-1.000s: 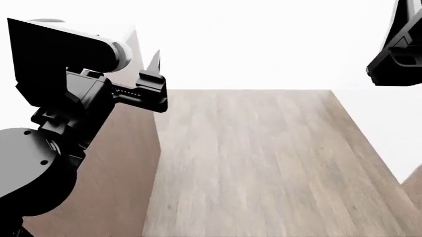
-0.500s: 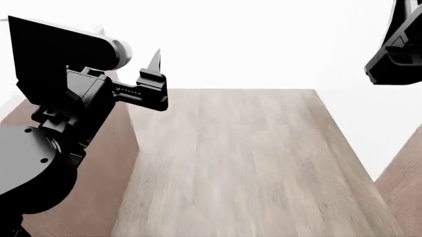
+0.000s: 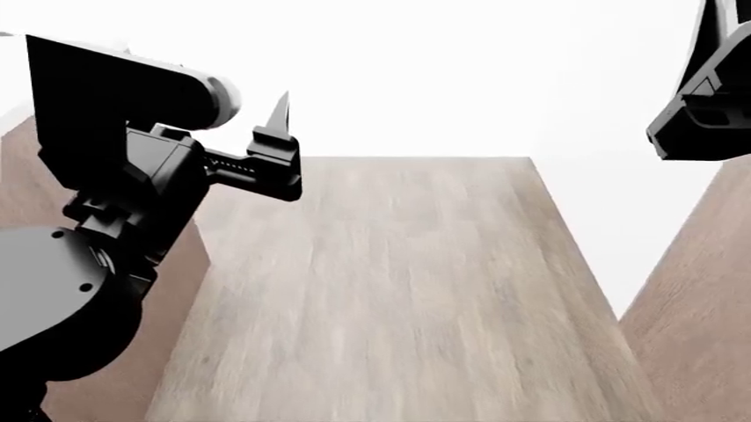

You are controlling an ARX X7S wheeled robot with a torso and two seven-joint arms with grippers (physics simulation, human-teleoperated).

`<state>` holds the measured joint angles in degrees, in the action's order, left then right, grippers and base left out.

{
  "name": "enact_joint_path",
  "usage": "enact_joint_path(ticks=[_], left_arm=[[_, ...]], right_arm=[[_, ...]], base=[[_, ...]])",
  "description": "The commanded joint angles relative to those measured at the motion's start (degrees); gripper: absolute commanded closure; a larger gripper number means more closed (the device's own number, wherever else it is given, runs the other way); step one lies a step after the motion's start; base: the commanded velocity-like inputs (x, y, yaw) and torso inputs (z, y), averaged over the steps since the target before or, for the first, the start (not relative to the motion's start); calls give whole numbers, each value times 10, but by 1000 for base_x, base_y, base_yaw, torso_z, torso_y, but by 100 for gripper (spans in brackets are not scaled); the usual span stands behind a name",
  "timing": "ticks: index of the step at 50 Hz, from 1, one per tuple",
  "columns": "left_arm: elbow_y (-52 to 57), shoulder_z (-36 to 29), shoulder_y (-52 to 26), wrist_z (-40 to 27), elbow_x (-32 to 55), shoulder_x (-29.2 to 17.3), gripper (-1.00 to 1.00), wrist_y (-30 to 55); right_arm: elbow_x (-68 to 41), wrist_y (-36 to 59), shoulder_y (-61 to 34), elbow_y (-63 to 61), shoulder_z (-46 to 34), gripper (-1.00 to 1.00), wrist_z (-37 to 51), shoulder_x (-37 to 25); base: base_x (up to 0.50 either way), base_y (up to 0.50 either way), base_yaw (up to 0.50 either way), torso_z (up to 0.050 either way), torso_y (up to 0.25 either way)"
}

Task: Move the drinks to the dining counter.

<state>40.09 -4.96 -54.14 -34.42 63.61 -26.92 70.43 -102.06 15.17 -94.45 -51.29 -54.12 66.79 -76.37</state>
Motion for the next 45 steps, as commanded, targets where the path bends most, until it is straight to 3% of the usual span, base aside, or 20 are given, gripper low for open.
enact_joint_path(ticks=[1,45], left_arm=[[-2,-7,1,-1,-1,-3,-100,-5],[-3,-9,6,-7,9,-16,-100,-21]], right_arm=[[10,-8,14,-2,-2,-100,-4,-4],[-3,17,1,6,10,-100,4,15]], base=[[-45,-500,0,0,0],[-46,-500,0,0,0]])
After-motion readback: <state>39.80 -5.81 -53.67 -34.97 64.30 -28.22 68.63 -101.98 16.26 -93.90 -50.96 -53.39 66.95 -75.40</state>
